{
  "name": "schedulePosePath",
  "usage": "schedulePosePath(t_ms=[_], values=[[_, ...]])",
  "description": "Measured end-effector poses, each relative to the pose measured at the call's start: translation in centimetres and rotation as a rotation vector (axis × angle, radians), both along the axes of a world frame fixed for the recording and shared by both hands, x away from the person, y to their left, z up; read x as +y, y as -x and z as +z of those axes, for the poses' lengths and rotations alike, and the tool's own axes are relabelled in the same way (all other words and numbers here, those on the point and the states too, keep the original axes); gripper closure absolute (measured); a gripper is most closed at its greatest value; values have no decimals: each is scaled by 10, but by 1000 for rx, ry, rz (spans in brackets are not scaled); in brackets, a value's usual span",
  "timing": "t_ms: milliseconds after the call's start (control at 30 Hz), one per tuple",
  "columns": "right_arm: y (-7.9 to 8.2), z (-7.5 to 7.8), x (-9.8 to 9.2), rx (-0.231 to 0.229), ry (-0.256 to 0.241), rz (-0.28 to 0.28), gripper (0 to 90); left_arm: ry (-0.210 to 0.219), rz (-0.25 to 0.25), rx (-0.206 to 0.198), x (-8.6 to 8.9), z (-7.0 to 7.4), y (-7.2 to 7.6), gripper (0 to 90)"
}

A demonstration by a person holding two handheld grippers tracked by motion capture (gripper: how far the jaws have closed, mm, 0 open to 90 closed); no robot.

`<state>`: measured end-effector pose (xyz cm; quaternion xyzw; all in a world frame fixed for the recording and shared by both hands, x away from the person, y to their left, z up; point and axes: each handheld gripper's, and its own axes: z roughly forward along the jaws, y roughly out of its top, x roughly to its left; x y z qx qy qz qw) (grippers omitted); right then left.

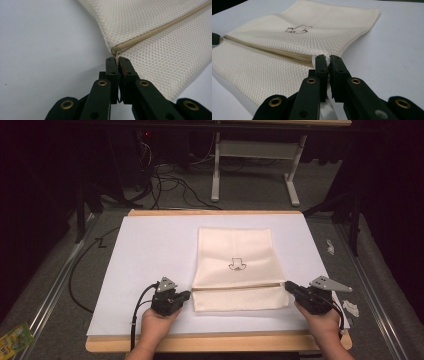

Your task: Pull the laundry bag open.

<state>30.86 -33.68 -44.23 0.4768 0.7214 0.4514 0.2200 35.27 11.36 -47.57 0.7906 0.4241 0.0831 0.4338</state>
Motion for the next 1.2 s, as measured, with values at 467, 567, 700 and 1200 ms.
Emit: schedulePosePath(t_ms=[467, 567, 700, 1200], values=[[-4, -12, 1, 72, 30, 28, 833, -20, -10, 8, -1, -6, 1, 869], [-6, -17, 0, 103, 41, 30, 814, -17, -9, 1, -2, -7, 1, 867], [-7, -18, -1, 106, 39, 27, 799, -17, -8, 0, -2, -7, 2, 866], [-2, -5, 3, 9, 8, 13, 315, 48, 40, -109, 12, 10, 3, 506]])
